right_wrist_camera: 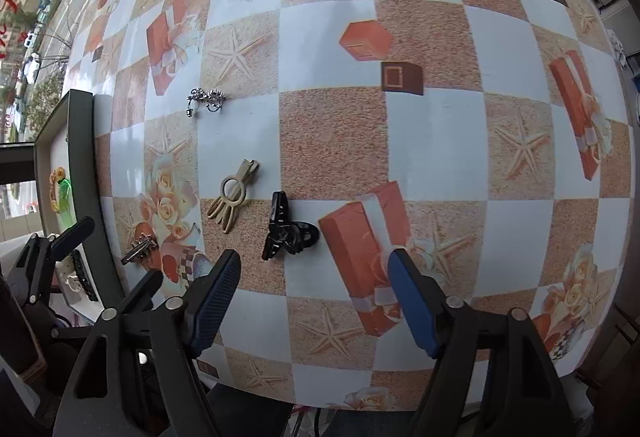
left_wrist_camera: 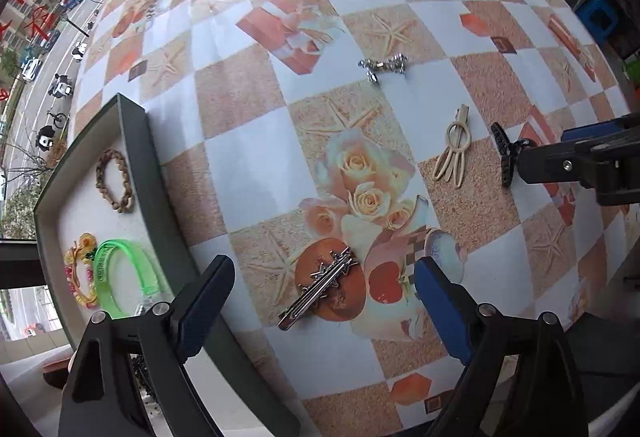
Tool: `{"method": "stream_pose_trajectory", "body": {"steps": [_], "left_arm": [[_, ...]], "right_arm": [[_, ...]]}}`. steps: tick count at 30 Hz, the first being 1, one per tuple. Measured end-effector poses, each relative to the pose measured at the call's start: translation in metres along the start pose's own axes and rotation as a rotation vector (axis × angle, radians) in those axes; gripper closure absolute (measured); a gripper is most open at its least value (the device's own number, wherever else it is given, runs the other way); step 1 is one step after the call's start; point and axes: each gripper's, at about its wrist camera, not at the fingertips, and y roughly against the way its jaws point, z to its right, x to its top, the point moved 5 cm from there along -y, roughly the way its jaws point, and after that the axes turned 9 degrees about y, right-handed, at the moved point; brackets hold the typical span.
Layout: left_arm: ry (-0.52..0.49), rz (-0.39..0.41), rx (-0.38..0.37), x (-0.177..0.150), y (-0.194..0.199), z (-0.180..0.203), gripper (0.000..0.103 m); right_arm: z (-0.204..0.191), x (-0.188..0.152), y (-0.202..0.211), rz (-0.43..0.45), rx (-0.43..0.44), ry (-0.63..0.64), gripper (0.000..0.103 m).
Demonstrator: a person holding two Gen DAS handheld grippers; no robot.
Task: Organize jewelry
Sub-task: 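Grasp the silver rhinestone barrette with left tool while right tool grasps black claw clip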
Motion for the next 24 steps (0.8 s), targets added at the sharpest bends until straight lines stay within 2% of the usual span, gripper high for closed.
{"method": "stream_pose_trajectory", "body": {"steps": [9,13,15,19,22,24], "left_arm": [[0.011,-0.054,0.015,-0.007,-0.02,-0.006,0.008],[0.023,-0.074,0.006,-0.009,-0.026,-0.009,0.008],[0.024,-0.074,-0.001,-0.009,-0.027,-0.008,0.008],[0.024,-0.076,-0.034,-0.008,-0.028,-0.011,0.02],[0.018,-0.078,-0.058,-0.01,-0.024,-0.001,0.034],[0.01,-0.079,-0.068,-0.011,-0.021,0.004,0.045]], "right_arm": [[-0.016,0.004,-0.022,-0.035,-0.028,0.026,0.045],[-0.021,0.005,-0.024,-0.03,-0.056,0.045,0.046],[-0.027,0.007,-0.028,-0.029,-0.079,0.057,0.05],[-0.033,0.007,-0.031,-0.027,-0.113,0.067,0.058],[-0.038,0.007,-0.031,-0.023,-0.129,0.069,0.069],[-0.033,0.006,-0.025,-0.022,-0.133,0.07,0.081]]}}
